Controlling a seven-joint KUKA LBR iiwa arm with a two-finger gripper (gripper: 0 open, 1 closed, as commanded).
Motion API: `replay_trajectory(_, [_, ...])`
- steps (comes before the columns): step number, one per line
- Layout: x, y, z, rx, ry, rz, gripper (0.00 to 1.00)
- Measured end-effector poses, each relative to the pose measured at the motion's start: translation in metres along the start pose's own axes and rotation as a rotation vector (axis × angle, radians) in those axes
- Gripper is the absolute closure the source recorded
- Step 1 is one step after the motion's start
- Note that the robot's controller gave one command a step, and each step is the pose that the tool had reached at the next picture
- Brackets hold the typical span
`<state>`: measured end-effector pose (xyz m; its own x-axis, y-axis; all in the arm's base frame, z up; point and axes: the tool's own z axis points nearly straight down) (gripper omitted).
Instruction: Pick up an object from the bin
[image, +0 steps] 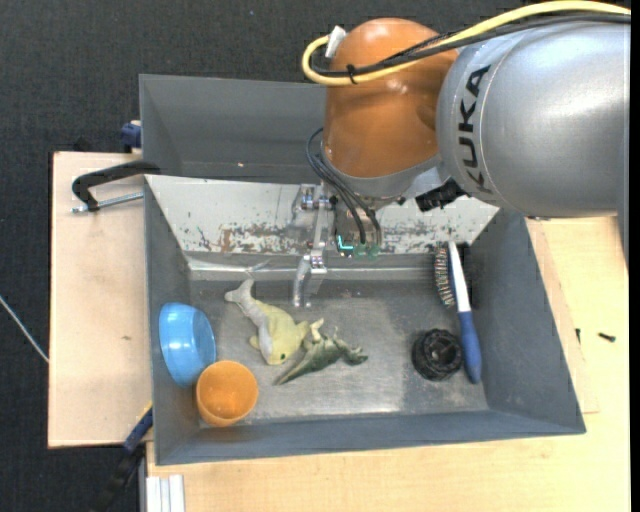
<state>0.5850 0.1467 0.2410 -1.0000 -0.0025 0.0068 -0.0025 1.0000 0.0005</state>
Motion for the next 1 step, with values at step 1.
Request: replay_trajectory(1, [0.0127,0.0311,0.1711,-0.004,-0.011,0.115,0.0])
